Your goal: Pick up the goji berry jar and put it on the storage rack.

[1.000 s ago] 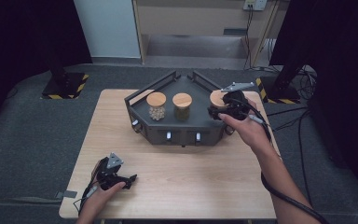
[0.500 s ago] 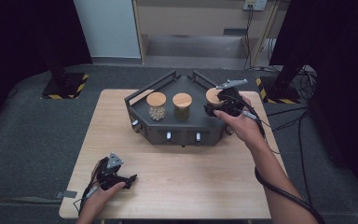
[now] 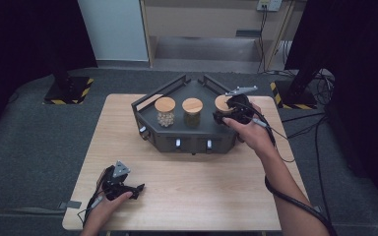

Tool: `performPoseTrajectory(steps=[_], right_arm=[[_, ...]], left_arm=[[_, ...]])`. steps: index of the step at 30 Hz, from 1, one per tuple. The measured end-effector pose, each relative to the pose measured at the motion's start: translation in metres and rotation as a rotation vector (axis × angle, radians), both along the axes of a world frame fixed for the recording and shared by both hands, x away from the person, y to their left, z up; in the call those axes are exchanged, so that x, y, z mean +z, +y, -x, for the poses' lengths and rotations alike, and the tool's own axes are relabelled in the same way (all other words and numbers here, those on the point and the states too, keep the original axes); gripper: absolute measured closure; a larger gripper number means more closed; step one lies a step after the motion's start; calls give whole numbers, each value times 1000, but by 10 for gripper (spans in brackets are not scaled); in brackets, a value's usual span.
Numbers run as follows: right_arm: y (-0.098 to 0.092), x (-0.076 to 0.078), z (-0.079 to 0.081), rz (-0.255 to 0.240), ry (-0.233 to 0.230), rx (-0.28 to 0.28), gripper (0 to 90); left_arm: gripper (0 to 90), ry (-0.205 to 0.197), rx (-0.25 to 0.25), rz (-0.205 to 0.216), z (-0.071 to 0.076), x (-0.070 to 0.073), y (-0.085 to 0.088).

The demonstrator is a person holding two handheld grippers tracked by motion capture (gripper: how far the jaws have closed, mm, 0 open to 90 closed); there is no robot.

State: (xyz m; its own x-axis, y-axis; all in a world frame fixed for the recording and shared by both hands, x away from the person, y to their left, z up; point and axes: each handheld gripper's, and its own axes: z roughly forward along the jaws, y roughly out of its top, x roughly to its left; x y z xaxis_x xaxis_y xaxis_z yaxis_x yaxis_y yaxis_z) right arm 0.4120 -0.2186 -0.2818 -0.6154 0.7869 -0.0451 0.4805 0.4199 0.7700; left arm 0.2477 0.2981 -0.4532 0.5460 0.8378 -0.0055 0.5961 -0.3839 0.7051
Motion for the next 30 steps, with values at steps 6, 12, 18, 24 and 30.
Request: performPoseTrajectory(steps=[6,12,18,24,30], right_arm=[[2,-6,-3,3,6,-6,263],[3,-10,-6,0,10,-8,263],[5,-12,-8,-1,13,-7,262],[6,-14,-9,0,11,-4,263],[7,-17,-10,-1,16,-5,263]], left_arm=[[0,-1,0,0,0,0,0],[0,0,0,0,0,0,0],[0,-1,1,0,0,0,0],[0,0,0,0,0,0,0],[0,0,0,0,0,0,0]])
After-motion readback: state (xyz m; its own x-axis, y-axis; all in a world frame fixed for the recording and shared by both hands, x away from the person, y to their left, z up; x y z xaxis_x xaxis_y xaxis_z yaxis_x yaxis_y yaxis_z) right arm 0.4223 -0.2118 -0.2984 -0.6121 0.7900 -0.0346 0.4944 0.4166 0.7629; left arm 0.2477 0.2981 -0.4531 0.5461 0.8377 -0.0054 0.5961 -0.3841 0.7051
